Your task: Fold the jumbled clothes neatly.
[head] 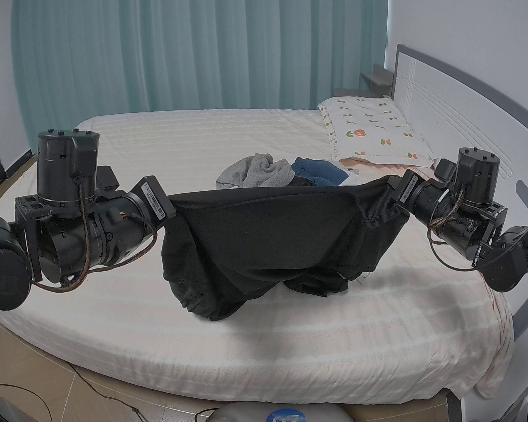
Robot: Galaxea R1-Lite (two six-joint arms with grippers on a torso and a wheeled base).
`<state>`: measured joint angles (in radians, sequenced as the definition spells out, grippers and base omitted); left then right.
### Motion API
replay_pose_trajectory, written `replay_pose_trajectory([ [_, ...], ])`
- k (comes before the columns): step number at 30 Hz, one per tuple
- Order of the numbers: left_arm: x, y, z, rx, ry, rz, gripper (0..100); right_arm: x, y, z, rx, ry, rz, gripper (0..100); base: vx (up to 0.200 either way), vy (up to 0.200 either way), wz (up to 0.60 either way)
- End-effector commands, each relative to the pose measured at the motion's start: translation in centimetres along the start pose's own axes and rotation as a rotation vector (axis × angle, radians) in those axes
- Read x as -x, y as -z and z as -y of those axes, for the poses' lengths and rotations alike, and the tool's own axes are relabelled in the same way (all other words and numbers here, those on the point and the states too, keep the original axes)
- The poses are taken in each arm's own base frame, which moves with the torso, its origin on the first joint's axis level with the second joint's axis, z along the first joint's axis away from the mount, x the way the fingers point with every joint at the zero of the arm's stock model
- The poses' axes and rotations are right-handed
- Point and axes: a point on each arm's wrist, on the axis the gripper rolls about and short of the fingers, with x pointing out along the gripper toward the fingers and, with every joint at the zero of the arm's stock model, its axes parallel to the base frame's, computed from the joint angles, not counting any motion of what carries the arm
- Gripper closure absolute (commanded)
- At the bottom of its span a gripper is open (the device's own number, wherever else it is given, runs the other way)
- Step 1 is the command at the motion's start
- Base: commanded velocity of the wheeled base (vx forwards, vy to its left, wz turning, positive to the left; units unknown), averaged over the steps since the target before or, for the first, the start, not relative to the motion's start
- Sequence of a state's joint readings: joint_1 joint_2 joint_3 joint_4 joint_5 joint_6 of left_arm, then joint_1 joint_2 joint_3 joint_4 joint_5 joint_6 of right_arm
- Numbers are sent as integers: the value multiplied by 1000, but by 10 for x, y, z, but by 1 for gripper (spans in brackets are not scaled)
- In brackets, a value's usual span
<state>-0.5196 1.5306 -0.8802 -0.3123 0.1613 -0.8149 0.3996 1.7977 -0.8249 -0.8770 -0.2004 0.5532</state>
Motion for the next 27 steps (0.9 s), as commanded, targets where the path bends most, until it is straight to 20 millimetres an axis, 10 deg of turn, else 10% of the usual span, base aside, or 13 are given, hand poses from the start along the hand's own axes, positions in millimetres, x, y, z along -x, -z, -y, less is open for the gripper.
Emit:
replay_pose_trajectory([
  [1, -1, -1, 1, 8, 5, 0, 100, 0, 1, -2, -1, -7, -1, 100, 0, 200, 0],
  [27, 0, -10, -2, 13, -11, 41, 100, -8, -17, -17, -21, -9, 101, 100, 0, 200, 0],
])
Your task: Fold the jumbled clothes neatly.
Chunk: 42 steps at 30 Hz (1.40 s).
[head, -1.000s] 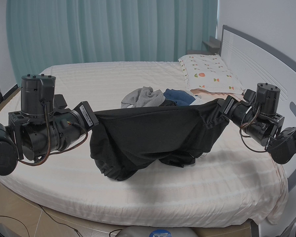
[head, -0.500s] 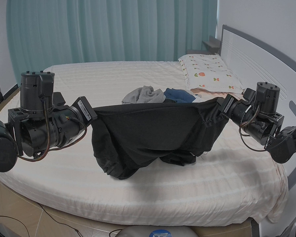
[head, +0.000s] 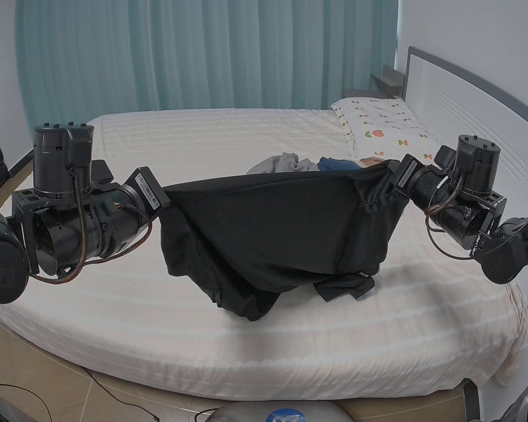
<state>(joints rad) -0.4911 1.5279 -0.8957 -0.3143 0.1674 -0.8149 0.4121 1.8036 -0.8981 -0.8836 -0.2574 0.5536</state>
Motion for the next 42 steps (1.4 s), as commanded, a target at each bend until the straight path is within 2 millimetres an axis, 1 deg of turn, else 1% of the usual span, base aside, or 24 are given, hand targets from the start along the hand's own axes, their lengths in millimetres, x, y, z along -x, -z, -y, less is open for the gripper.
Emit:
replay_pose_trajectory([
  [1, 1, -1, -1, 2, -2, 6, 100, -2, -3, -3, -5, -8, 16, 100, 0, 200, 0],
  [9, 4, -5, -1, 4, 2, 20, 100, -2, -3, -7, -7, -21, 22, 100, 0, 200, 0],
  [14, 4, -5, -2, 5, -1, 21, 100, -2, -7, -15, -18, -54, 49, 100, 0, 200, 0],
  [27, 6, -9, -4, 13, -10, 39, 100, -1, -8, -20, -27, -84, 69, 100, 0, 200, 0],
  [38, 7, -12, -6, 17, -14, 49, 100, 0, -7, -19, -26, -84, 65, 100, 0, 200, 0],
  [42, 6, -10, -8, 12, -23, 41, 100, 0, -6, -16, -25, -76, 61, 100, 0, 200, 0],
])
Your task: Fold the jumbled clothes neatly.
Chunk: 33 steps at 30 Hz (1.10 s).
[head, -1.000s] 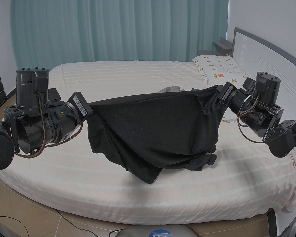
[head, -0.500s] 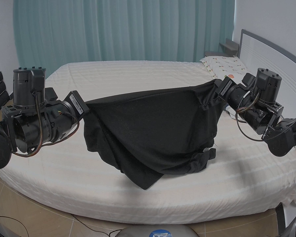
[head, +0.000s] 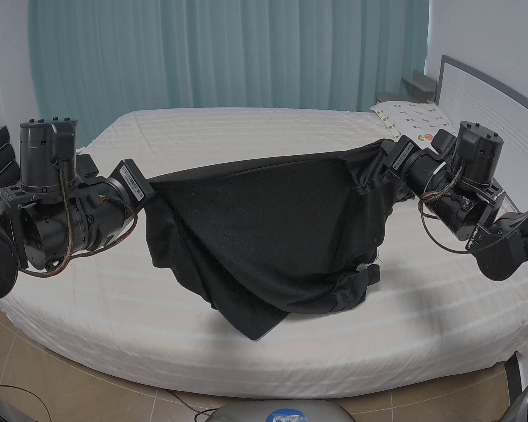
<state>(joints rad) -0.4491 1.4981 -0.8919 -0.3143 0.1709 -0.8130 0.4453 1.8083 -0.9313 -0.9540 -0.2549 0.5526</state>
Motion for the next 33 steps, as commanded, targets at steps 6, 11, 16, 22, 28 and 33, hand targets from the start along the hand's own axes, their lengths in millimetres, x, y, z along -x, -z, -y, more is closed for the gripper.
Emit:
replay_pose_trajectory([
  [6, -4, 2, -6, -2, -25, -7, 100, 4, 3, 5, 5, 13, -17, 100, 0, 33, 0],
  [11, -4, 4, -8, -2, -32, -15, 100, 8, 6, 10, 10, 26, -35, 100, 0, 0, 0],
  [16, -2, 11, -12, -10, -43, -40, 100, 20, 8, 15, 15, 32, -63, 100, 0, 0, 0],
  [22, 0, 15, -15, -16, -48, -51, 100, 41, 2, 20, 21, 44, -76, 100, -200, 0, 0],
  [28, 12, 12, -10, -18, -17, -40, 100, 64, -10, 20, 29, 43, -70, 100, -200, 0, 0],
  [33, 29, 10, -5, -18, 29, -25, 100, 89, -32, 14, 26, 35, -59, 100, -200, 0, 0],
])
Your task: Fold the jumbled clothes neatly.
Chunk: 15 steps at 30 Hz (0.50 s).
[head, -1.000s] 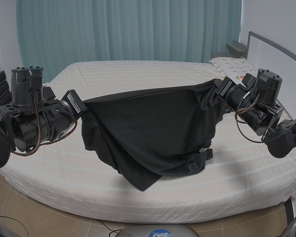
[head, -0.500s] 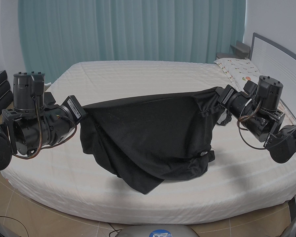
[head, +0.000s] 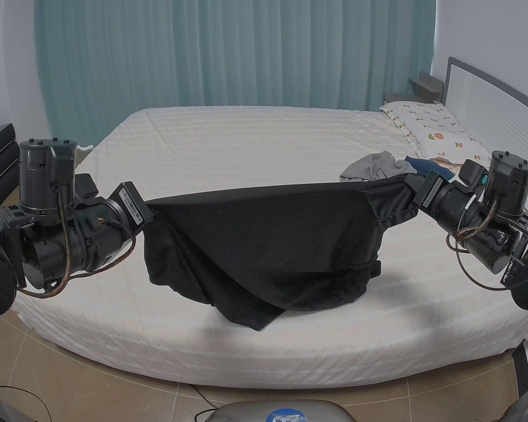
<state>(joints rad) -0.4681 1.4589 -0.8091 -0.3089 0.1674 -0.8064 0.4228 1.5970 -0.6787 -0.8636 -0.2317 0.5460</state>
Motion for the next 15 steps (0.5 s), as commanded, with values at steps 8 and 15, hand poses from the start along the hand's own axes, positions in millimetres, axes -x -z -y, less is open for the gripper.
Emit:
replay_pose_trajectory([
  [8, 43, -19, 15, -22, 125, 93, 100, 76, -83, -33, -36, -101, 139, 100, 0, 0, 0],
  [15, 55, -44, 30, -12, 179, 181, 100, 89, -133, -57, -72, -153, 244, 100, 0, 0, 0],
])
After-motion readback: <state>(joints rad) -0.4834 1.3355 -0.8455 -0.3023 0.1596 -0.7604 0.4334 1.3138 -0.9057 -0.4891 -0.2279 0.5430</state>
